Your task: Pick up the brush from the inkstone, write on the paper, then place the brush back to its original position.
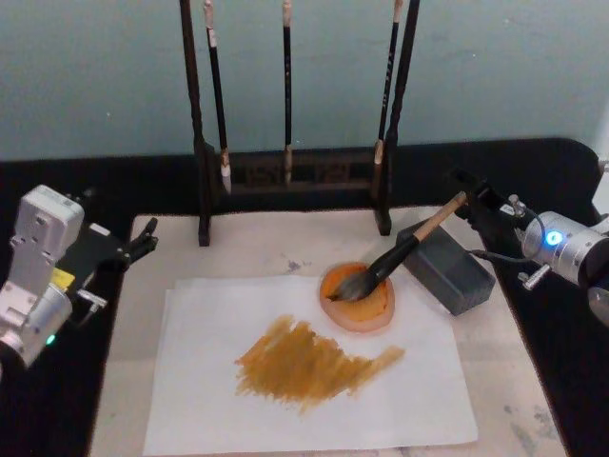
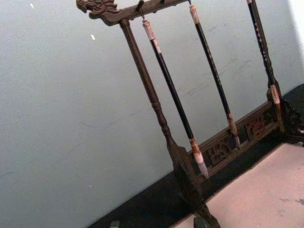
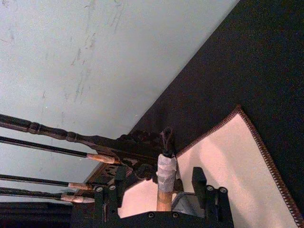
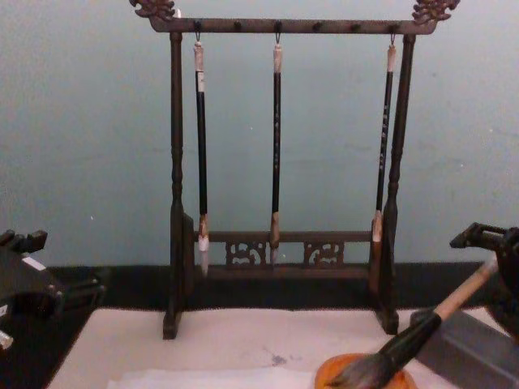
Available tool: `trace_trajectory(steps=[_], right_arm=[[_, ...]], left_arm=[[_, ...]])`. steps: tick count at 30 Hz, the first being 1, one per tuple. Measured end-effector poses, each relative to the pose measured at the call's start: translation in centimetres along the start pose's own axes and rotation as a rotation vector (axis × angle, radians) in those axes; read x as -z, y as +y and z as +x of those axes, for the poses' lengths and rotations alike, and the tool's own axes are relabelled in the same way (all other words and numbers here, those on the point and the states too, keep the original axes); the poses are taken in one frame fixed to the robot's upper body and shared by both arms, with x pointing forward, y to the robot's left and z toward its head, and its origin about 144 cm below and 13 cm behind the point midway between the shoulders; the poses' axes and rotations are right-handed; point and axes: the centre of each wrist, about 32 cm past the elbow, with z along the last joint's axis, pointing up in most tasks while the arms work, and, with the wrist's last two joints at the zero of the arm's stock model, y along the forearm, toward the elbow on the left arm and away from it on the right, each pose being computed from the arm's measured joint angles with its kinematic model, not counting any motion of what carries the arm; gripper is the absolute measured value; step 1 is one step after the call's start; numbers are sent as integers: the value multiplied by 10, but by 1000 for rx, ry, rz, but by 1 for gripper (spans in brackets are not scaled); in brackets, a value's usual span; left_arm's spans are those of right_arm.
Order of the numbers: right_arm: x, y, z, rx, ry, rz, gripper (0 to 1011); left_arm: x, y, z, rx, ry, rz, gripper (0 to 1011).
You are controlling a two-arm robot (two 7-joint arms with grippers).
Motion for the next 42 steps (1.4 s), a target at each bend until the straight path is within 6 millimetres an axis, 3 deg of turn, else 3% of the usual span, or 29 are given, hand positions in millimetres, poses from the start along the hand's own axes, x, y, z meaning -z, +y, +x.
trace_trajectory(steps=[6, 18, 22, 28, 31, 33, 34, 38, 42], right_arm=[[0, 0, 0, 0, 0, 0, 1000], [1, -1, 0, 1, 7, 2, 1000], [1, -9, 1, 13, 34, 16, 1000], [8, -41, -3, 74, 11, 83, 1000], [12, -57, -10, 87, -82, 137, 1000], [22, -67, -21, 80, -264, 195, 1000], [22, -67, -21, 80, -264, 195, 1000], [45, -71, -33, 51, -609, 288, 1000], [62, -69, -35, 29, -793, 339, 1000]], left_arm=[[0, 0, 0, 0, 0, 0, 1010], [0, 0, 0, 0, 0, 0, 1010], [0, 0, 0, 0, 0, 0, 1010], [0, 0, 0, 0, 0, 0, 1010], [0, 0, 0, 0, 0, 0, 1010], [0, 0, 0, 0, 0, 0, 1010], [0, 0, 0, 0, 0, 0, 1010], [0, 0, 0, 0, 0, 0, 1010], [0, 0, 0, 0, 0, 0, 1010]])
